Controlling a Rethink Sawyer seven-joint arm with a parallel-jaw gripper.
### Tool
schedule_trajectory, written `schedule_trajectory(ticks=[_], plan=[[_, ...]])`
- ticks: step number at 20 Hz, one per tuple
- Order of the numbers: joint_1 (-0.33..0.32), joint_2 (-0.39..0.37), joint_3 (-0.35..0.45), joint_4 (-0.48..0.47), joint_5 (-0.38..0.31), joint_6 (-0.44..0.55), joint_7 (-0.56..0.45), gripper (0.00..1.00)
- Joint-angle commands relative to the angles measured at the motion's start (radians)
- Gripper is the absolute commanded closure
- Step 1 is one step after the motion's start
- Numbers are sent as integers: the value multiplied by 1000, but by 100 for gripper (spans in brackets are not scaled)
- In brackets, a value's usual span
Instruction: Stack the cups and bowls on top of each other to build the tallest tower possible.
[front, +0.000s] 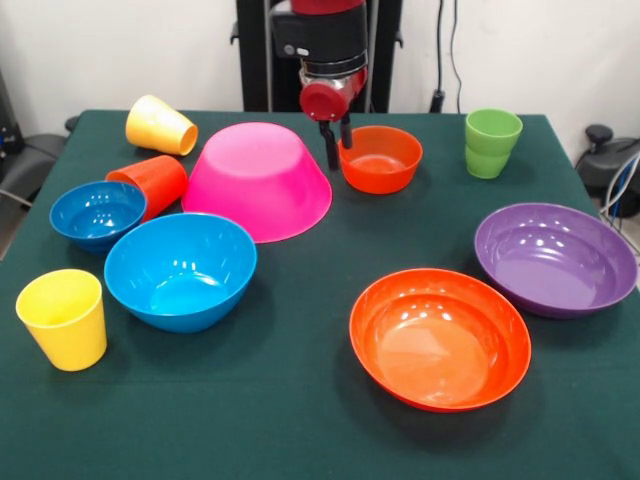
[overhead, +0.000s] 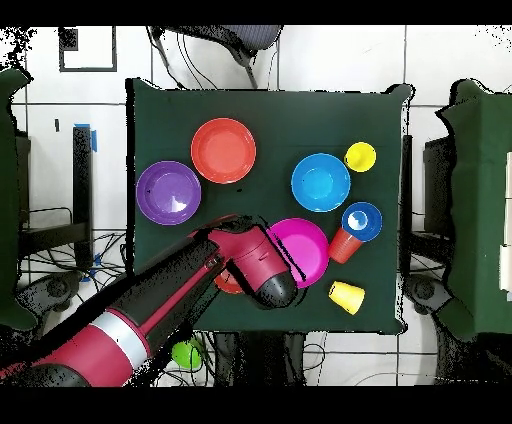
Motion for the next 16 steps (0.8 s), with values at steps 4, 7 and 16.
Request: schedule_trajectory(ticks=[4,7,16], plan=[[-17,83,183,-20,-36,-10,177,0],[-33,72,201,-18,-19,-12,162,0],[-64,68,236,-17,19,14,112,0]])
